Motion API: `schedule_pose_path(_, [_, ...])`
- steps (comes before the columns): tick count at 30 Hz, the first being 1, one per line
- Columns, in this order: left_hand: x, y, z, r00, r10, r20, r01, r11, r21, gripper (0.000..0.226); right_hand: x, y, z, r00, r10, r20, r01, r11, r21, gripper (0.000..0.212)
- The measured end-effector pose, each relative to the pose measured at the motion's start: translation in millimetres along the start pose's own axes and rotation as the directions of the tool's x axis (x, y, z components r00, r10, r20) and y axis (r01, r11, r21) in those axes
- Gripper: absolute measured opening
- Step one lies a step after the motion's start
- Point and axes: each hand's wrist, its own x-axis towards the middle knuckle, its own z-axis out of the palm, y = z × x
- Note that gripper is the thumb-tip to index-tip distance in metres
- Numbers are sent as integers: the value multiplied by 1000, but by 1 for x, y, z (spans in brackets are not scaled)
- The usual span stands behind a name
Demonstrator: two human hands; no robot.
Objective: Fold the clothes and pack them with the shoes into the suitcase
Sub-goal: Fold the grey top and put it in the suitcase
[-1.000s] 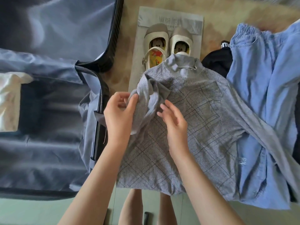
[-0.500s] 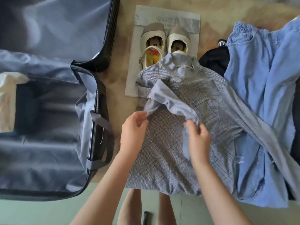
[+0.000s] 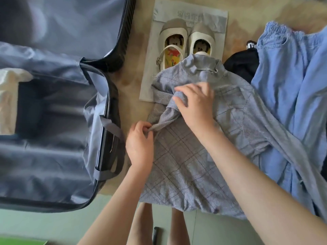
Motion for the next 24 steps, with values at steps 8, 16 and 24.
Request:
schedule_pose_path(8, [8, 1, 0, 998, -24, -51, 22, 998, -52, 16, 59, -41, 38, 845, -122, 520, 463, 654, -599, 13])
schedule_pose_path(16, [11, 5, 9, 968, -208, -141, 151, 930, -336, 19, 78, -60, 56, 934, -221, 281, 300, 912, -279, 13])
schedule_pose_path(24, [3, 5, 23, 947, -114, -300, 63, 982, -175, 42, 120, -77, 85, 955, -135, 265, 144, 989, -16, 17])
